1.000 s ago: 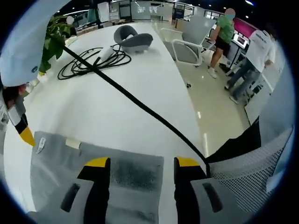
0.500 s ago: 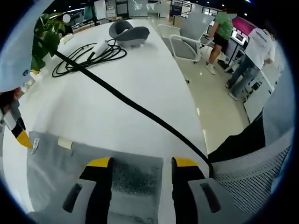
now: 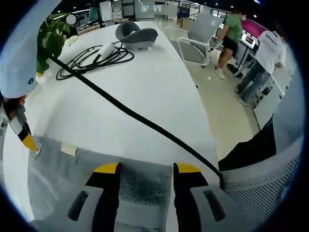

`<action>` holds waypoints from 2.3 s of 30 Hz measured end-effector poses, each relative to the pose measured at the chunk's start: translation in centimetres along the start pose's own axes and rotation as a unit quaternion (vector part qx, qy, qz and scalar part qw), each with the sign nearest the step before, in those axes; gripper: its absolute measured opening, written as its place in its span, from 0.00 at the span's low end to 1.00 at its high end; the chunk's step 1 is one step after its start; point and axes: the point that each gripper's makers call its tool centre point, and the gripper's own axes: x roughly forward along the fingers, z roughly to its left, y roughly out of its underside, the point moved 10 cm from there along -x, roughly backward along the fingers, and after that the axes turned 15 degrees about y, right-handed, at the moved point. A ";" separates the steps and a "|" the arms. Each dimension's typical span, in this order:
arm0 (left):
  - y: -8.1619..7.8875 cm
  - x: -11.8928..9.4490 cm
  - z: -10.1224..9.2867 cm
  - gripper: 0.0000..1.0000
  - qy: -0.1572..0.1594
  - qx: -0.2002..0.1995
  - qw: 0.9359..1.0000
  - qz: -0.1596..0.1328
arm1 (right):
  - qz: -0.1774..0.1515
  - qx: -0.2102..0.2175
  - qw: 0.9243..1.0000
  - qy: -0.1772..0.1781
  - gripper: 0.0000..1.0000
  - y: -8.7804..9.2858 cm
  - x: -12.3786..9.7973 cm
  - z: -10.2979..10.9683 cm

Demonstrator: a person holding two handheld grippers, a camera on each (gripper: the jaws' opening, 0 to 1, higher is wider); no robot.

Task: Fold the towel on the table until its edges align and the towel forms a compact rectangular stack.

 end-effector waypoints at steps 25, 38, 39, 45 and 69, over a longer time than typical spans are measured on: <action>-0.2 0.3 -0.3 0.24 -0.008 0.002 1.000 -0.014 | 0.010 -0.010 1.000 -0.013 0.05 0.5 0.2 0.0; 0.9 -0.2 0.8 0.01 0.007 -0.054 0.996 -0.071 | 0.023 -0.001 1.000 -0.012 0.04 0.4 0.3 0.2; 1.0 -0.3 0.9 0.01 0.013 -0.069 0.994 -0.081 | 0.023 0.000 1.000 -0.011 0.04 0.4 0.4 0.1; 1.6 -0.8 1.3 0.01 0.016 -0.089 0.991 -0.093 | 0.024 0.000 1.000 -0.009 0.03 0.3 0.4 0.2; 0.4 -2.0 0.3 0.00 -0.001 -0.087 0.990 -0.112 | 0.039 -0.022 0.999 0.008 0.03 -0.5 -1.7 -0.1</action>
